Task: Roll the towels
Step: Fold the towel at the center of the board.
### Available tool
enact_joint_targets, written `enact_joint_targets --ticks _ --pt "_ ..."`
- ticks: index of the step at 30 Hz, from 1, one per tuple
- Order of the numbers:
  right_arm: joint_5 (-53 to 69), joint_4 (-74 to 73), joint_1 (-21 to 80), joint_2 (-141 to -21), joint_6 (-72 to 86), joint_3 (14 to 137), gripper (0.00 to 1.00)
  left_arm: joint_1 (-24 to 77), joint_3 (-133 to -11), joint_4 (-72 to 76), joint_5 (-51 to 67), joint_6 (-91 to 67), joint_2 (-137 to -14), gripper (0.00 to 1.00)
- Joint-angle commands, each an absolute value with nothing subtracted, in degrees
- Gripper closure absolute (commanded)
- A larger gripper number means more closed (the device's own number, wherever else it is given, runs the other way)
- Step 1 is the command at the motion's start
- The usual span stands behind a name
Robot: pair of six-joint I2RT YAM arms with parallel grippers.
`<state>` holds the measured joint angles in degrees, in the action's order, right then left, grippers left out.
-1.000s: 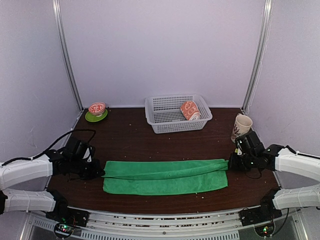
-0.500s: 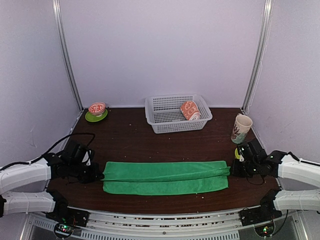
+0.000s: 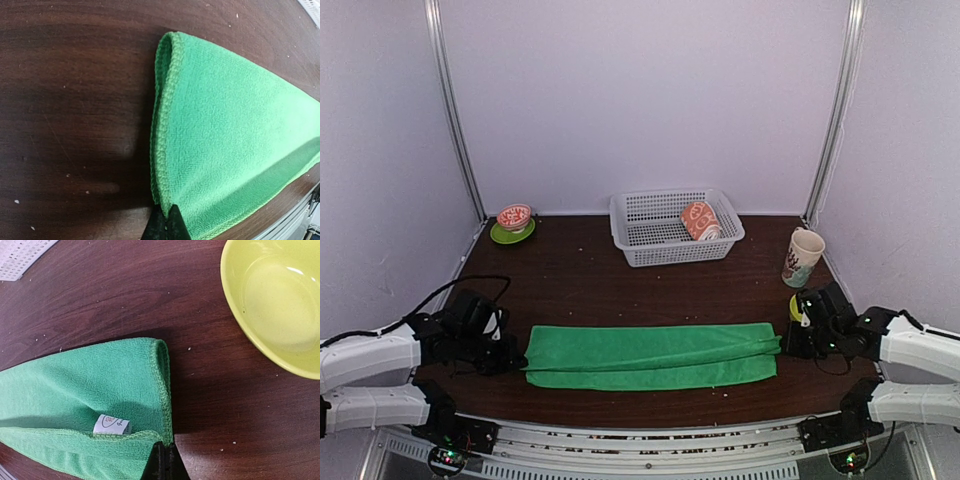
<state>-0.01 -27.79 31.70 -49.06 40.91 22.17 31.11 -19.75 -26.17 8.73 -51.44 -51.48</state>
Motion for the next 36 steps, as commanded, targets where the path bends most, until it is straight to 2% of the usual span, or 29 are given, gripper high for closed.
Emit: enact_joint_targets --ticks 1,2,4,6,10,12,15,21,25,28,36 --pt "-2.36 -29.82 32.25 -48.82 42.26 21.45 1.0 31.38 -18.92 -26.8 8.56 -51.49 -51.52 0.93" --pt "-2.48 -30.25 32.26 -49.13 42.58 21.66 1.0 31.31 -19.16 -26.81 8.78 -51.15 -52.12 0.82" --pt "-2.72 -31.27 32.35 -49.19 43.47 21.9 0.82 31.41 -19.68 -27.22 9.35 -50.58 -53.08 0.59" --pt "-2.99 -32.41 32.55 -47.93 44.26 22.01 0.62 31.55 -20.26 -28.63 8.78 -50.61 -52.76 0.43" --pt "-3.34 -36.26 32.91 -42.7 44.75 23.36 0.38 32.02 -21.61 -31.99 7.36 -51.36 -48.67 0.27" --pt "-2.88 -37.57 33.11 -40.68 44.68 24.63 0.35 32.16 -22.87 -33.7 6.55 -51.57 -46.32 0.24" --pt "-2.81 -38.4 33.32 -40.23 43.7 27.08 0.38 32.14 -26.44 -35.91 5.89 -50.47 -44.94 0.24" --pt "-2.07 -36.26 33.49 -47.71 39.93 33.31 0.53 32.12 -37.9 -38.2 3.69 -46.27 -50.0 0.31" --pt "-0.64 -32.16 33.69 -56.51 38.27 36.2 0.63 32.28 -39.67 -29.0 7.37 -46.12 -58.84 0.41" --pt "-0.27 -30.86 36.16 -62.86 37.8 37.72 0.69 32.49 -39.64 -21.91 10.19 -47.21 -66.5 0.51" --pt "-0.89 -30.12 44.35 -66.59 41.5 33.25 0.73 34.58 -38.86 -14.75 11.83 -48.41 -78.12 0.59"
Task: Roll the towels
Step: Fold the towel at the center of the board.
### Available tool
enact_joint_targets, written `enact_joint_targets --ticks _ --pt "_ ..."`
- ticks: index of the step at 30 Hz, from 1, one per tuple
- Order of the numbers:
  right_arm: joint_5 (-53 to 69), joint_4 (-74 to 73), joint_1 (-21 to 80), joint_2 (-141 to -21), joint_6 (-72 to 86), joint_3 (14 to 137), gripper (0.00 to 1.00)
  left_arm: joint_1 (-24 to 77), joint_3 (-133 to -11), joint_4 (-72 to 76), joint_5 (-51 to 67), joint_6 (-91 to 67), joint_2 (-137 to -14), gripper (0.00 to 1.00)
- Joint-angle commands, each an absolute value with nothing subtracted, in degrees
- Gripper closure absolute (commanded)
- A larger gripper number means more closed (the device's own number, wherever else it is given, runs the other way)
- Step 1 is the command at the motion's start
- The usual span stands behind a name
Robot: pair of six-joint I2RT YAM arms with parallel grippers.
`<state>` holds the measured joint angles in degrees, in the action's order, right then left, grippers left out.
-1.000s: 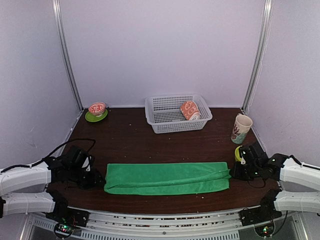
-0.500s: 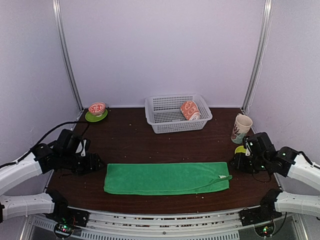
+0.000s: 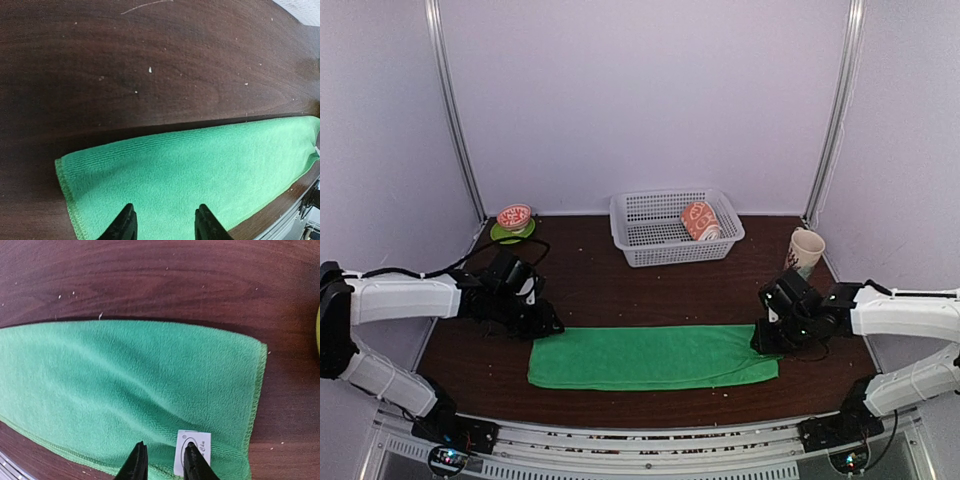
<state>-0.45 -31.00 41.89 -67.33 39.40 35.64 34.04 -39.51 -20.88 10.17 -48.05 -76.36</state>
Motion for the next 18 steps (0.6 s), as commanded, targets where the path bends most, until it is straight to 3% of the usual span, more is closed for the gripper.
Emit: enact_joint_targets --ticks 1,12,18 --pt "-0.16 -29.88 44.95 -66.51 41.64 32.41 0.73 34.61 -38.44 -14.61 11.64 -48.35 -78.54 0.6" --pt "1.07 -34.81 54.51 -63.23 42.75 31.67 0.75 34.66 -36.35 -15.27 10.82 -47.72 -80.27 0.61" --pt "-9.59 -38.79 51.91 -56.43 42.65 37.77 0.66 34.63 -35.94 -20.43 8.48 -46.99 -74.85 0.59"
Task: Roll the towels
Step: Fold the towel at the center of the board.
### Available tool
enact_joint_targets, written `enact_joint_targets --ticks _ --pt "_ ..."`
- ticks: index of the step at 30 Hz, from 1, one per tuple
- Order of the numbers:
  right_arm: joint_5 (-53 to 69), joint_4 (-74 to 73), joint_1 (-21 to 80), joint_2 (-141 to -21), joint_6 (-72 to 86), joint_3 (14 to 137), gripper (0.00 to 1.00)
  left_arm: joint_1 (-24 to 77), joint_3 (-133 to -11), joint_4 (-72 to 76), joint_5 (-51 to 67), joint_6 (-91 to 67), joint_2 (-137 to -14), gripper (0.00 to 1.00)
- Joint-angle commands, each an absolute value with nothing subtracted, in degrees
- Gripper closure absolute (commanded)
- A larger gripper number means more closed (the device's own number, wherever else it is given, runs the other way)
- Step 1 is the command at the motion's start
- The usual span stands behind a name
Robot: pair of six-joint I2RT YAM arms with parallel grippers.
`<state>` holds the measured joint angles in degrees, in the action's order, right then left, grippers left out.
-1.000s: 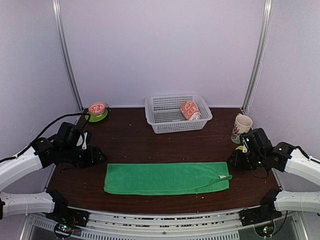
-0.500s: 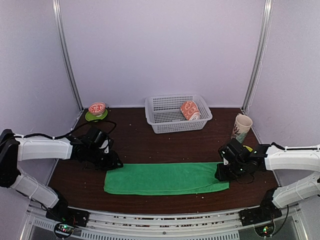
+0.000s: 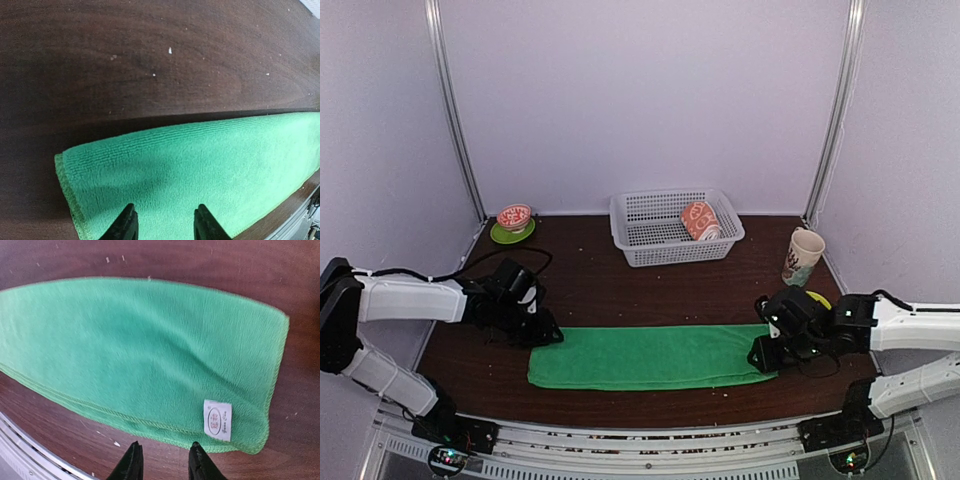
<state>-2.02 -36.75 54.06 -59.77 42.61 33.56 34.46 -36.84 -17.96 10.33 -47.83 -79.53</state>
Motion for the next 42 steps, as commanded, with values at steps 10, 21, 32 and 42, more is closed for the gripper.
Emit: enact_joint_targets --ticks 10,21,32,42 --pt "-3.82 -28.46 53.33 -75.4 43.09 40.42 0.7 34.91 -33.86 -23.32 5.54 -48.75 -67.68 0.54" --pt "1.68 -24.48 64.56 -83.16 49.03 39.31 0.71 35.15 -35.09 -22.76 5.47 -48.43 -70.11 0.54" --pt "-12.59 -39.33 52.09 -65.61 42.07 46.97 0.56 37.54 -42.41 -22.76 6.55 -46.21 -72.63 0.53" --pt "-9.84 -31.12 39.72 -74.55 40.11 43.58 0.7 52.73 -55.83 -19.46 11.13 -45.14 -92.7 0.55"
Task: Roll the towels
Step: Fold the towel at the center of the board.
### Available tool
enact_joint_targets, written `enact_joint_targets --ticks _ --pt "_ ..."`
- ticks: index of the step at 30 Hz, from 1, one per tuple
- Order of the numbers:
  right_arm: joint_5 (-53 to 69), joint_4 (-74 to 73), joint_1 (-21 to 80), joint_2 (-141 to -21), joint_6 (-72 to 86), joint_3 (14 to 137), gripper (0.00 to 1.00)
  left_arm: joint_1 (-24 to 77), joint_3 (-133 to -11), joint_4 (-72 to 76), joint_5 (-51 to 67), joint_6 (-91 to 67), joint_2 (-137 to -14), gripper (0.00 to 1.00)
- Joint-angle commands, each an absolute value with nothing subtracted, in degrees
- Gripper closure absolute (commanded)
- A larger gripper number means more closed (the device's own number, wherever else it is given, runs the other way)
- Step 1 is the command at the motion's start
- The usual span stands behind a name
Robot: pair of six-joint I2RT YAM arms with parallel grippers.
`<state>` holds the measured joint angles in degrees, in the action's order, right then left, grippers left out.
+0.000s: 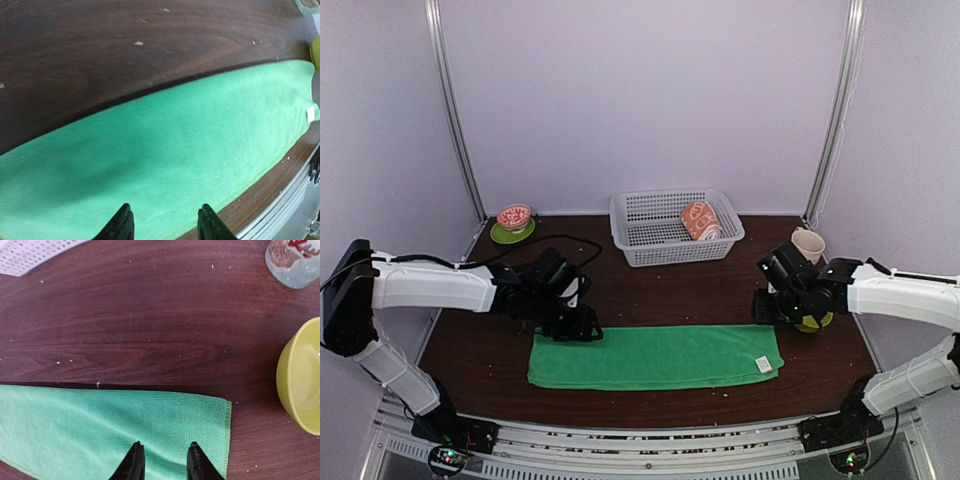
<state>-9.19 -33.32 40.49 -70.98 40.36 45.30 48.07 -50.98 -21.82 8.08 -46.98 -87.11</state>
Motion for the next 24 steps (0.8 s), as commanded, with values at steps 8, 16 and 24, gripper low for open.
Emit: enact_joint_targets --ticks 8,16,24 --pt "-9.42 -26.99 37.34 -83.96 41.24 43.08 0.72 57.53 -59.87 -20.73 12.6 -45.69 -102.72 0.61" --pt "-7.56 -24.27 34.36 -91.17 41.42 44.46 0.73 57.87 -51.53 -18.82 12.76 -47.31 -102.62 0.64" --pt "-8.04 -25.33 32.3 -93.57 40.86 47.95 0.66 58.53 -45.02 -16.33 12.84 -48.3 -101.81 0.65"
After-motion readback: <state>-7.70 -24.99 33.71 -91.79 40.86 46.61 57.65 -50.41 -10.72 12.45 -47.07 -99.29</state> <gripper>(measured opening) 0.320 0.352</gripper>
